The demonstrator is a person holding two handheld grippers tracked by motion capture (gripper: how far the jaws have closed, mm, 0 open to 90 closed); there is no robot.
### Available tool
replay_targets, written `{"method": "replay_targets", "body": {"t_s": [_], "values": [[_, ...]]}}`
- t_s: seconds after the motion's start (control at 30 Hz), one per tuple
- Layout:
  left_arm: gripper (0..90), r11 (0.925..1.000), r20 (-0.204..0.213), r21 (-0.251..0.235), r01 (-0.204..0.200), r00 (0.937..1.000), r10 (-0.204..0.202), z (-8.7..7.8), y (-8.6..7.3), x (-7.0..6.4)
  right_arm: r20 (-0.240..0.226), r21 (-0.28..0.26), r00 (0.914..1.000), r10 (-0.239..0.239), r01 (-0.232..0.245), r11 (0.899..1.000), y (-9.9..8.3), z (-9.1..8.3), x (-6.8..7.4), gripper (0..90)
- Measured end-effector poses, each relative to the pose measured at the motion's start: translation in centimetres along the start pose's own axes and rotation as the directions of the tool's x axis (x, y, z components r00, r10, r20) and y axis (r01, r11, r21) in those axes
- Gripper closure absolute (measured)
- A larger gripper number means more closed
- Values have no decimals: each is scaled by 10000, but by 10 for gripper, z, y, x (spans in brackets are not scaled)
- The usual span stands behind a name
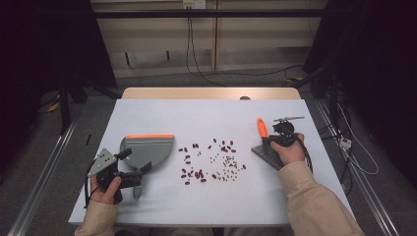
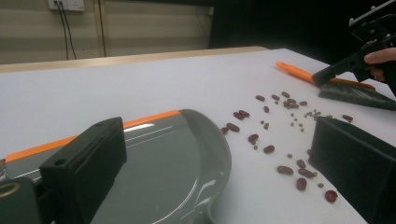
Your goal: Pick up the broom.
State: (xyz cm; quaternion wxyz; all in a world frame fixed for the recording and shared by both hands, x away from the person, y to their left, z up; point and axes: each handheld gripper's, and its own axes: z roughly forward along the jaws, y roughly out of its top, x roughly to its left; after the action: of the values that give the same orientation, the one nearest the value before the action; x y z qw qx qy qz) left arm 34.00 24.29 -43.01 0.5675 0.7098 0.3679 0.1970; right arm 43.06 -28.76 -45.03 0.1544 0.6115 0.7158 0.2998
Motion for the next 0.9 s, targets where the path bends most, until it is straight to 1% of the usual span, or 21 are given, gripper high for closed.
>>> {"method": "replay_targets", "body": {"t_s": [0.03,0.1,0.17,0.2,0.23,0.27,0.3,0.37,0.47,0.6,0.67,0.8,0.9], "values": [[36,10000,15,-24,33,10000,-33,0,0,-1,23,18,10000,-24,24,10000,0,0,0,645],[37,10000,12,-14,-6,10000,6,0,0,-1,212,116,9995,-218,216,9997,1,0,3,654],[37,10000,13,1,-16,10000,16,0,0,-1,433,269,9978,-493,482,9985,2,1,7,655],[37,10000,14,5,-10,10000,10,0,0,-1,507,188,9970,-592,583,9981,0,2,8,652],[37,10000,-1,6,-38,10000,38,0,0,0,680,86,9956,-646,641,9979,-2,3,11,653],[36,10000,-8,3,-16,10000,16,0,0,0,863,90,9940,-675,669,9977,-2,3,13,655],[37,10000,-20,-14,2,10000,-2,0,0,0,944,105,9928,-732,725,9973,-2,4,15,656],[37,10000,-38,-11,4,10000,-4,0,0,0,940,143,9937,-617,606,9981,-1,4,14,661],[37,10000,-82,-67,-21,10000,20,-1,1,0,885,153,9944,-583,572,9982,-1,5,13,678],[37,10000,-116,-65,-21,9999,20,-1,1,0,984,225,9937,-527,507,9985,0,5,15,679],[37,10000,-91,-29,-20,10000,20,0,1,0,947,313,9949,-348,320,9990,1,6,14,680],[37,10000,-67,34,-88,9999,88,-1,1,-2,881,269,9960,-164,141,9995,1,6,13,680],[37,9998,-33,43,-181,9998,181,0,2,-3,898,217,9958,-180,161,9996,0,6,13,680]]}}
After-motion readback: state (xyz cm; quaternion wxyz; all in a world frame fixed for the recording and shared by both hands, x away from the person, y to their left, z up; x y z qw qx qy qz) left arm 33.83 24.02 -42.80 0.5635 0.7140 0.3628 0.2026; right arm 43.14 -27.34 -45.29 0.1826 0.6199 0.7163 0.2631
